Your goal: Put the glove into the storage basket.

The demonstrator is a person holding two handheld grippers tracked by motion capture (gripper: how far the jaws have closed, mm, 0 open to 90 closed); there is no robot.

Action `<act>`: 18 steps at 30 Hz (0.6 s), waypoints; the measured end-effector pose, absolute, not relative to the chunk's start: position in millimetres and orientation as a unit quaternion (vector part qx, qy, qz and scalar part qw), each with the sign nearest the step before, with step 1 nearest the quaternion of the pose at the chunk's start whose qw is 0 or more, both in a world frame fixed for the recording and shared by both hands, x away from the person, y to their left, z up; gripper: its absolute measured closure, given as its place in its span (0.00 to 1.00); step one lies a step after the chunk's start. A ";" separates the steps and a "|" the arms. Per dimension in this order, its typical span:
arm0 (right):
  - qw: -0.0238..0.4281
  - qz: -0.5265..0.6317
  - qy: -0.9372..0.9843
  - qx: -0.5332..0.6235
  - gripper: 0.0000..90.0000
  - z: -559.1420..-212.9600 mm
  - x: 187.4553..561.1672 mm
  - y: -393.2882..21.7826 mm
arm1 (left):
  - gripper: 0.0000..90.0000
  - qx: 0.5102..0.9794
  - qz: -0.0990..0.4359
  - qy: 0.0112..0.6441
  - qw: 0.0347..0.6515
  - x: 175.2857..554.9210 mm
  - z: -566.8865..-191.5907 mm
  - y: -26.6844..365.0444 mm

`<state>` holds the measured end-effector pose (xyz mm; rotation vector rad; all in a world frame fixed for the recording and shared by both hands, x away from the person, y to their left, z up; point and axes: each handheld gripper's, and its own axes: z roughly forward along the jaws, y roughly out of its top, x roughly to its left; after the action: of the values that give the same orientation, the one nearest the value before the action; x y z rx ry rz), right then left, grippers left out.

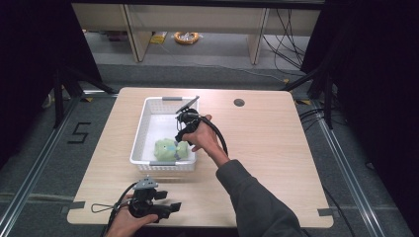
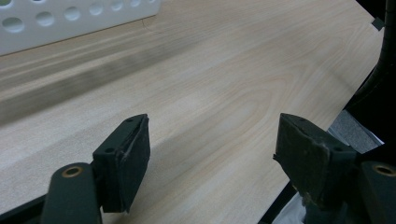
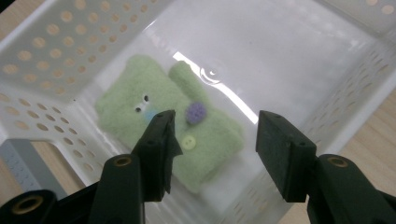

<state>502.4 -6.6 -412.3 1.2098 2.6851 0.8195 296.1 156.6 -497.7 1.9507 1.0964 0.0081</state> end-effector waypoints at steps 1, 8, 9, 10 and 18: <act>0.045 0.272 0.879 0.388 0.52 -411.1 502.7 -8.3 | 0.29 0.783 0.003 0.442 0.437 296.2 -497.8 156.5; 0.035 0.300 0.870 0.389 0.50 -394.2 490.6 -24.6 | 0.29 0.782 0.004 0.442 0.439 296.4 -497.3 156.7; 0.033 0.306 0.868 0.390 0.49 -391.9 488.2 -27.8 | 0.29 0.782 0.002 0.443 0.438 296.6 -497.1 157.0; 0.034 0.313 0.868 0.384 0.49 -389.9 485.8 -31.4 | 0.29 0.782 0.002 0.443 0.438 296.7 -496.9 157.1; 0.022 0.354 0.863 0.360 0.45 -381.1 461.3 -63.8 | 0.28 0.780 0.004 0.446 0.439 299.5 -497.1 159.0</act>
<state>461.3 -63.8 -381.1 1.1162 2.6735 1.0966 299.5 159.0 -497.1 1.9377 1.1077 0.0094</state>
